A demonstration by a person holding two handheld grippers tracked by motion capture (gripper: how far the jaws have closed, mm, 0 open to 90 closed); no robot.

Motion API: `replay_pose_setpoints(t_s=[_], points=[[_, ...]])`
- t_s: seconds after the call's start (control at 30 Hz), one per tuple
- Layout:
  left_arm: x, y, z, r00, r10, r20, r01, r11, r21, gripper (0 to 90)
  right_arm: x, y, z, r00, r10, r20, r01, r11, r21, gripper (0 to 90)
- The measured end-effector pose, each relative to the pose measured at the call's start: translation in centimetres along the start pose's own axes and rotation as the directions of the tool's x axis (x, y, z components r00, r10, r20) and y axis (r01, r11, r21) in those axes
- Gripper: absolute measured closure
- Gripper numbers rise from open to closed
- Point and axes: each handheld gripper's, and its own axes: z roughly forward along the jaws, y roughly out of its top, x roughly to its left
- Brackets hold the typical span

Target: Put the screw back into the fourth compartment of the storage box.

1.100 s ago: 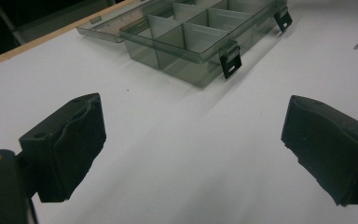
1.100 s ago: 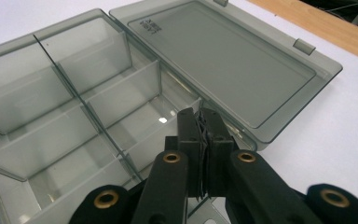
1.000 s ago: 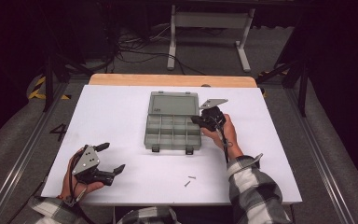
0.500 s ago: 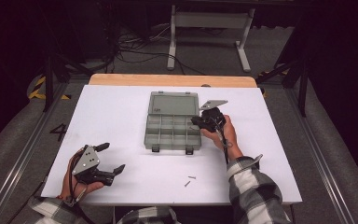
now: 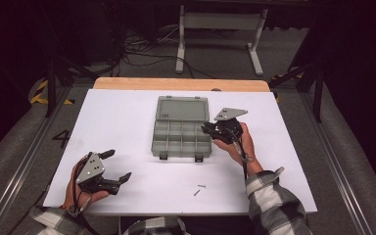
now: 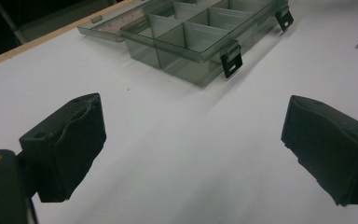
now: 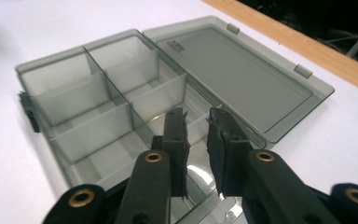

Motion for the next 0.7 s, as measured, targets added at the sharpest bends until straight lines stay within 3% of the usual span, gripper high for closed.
replay_pose_setpoints(t_s=[0.43, 0.7], points=[[0.0, 0.0, 0.0, 1.0000, 0.004, 0.002, -0.004, 1.0000, 0.003, 6.9, 1.0, -0.7, -2.8, 0.9998, -0.021, -0.001, 0.021, 0.999, -0.038, 66.8], [0.0, 0.0, 0.0, 1.0000, 0.003, 0.000, -0.003, 1.0000, 0.006, 6.9, 1.9, -0.9, -4.3, 0.9994, -0.033, -0.007, 0.032, 0.997, -0.065, 48.4]])
